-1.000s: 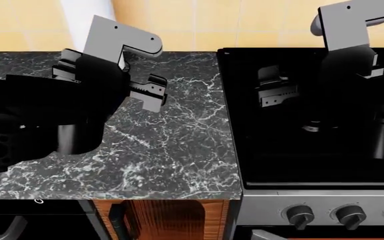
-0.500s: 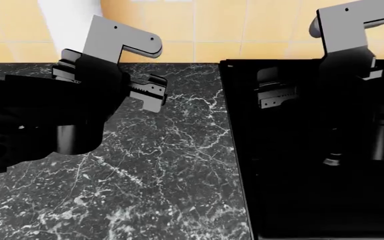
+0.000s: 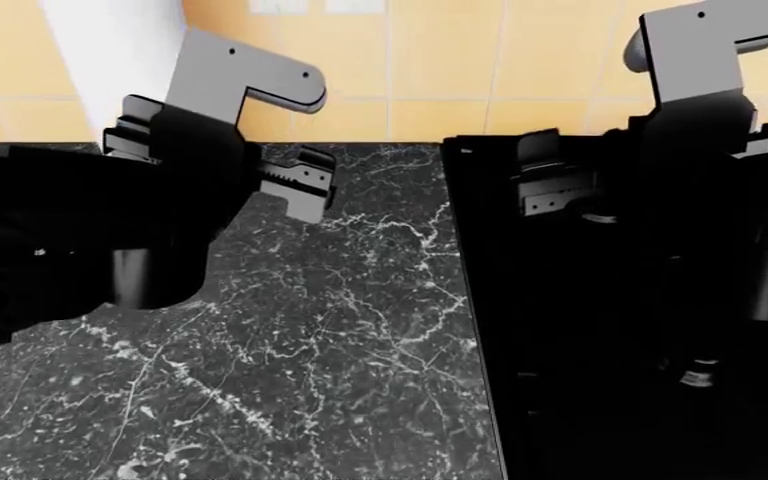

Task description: Pick and place the shaker into the drawer. Then close the cabinet.

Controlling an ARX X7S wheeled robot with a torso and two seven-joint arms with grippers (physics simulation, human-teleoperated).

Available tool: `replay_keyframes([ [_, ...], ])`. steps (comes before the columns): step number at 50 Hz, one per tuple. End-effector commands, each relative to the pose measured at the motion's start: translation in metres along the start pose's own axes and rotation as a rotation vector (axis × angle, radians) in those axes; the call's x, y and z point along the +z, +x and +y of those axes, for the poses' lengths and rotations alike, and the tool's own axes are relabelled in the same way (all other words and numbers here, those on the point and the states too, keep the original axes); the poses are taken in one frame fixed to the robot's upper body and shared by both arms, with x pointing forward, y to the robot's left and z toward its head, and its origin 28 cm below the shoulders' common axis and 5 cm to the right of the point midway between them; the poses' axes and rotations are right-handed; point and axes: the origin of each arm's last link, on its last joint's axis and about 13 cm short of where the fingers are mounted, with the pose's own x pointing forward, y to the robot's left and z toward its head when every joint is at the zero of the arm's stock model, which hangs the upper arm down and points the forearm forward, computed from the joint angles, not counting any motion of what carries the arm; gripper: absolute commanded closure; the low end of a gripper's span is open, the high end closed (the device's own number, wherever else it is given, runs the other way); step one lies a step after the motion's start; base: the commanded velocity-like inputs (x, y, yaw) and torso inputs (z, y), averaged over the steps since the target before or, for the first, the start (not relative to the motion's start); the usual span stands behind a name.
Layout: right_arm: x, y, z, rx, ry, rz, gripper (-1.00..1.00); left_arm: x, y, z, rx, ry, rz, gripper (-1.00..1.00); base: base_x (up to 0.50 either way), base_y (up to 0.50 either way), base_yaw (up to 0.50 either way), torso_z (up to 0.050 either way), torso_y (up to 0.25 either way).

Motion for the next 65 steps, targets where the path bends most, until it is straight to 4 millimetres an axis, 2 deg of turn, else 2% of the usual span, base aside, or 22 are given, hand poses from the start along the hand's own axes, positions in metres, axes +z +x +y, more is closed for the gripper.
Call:
replay_keyframes([
  [1,0.001,-0.001,-0.001,0.001,0.005,-0.007,-1.0,0.002,0.0,-0.001,-0.002,0.002,-0.001,-1.0,0.0,0.0,0.0,0.0,0.0],
  [13,0.006,-0.005,-0.003,0.001,0.019,-0.026,-1.0,0.0,0.0,-0.001,-0.003,-0.002,0.001,-1.0,0.0,0.0,0.0,0.0,0.0],
  [25,0.037,-0.035,-0.007,-0.026,0.057,-0.174,-1.0,-0.001,0.0,0.003,0.003,-0.011,-0.003,-1.0,0.0,0.0,0.0,0.0,0.0],
  [46,0.072,-0.087,-0.023,-0.142,0.088,-0.427,-1.0,0.001,0.003,0.007,0.001,-0.014,-0.011,-1.0,0.0,0.0,0.0,0.0,0.0],
  [65,0.077,-0.116,-0.014,-0.15,0.04,-0.539,-1.0,0.0,0.005,0.005,-0.006,-0.017,-0.014,-1.0,0.0,0.0,0.0,0.0,0.0],
])
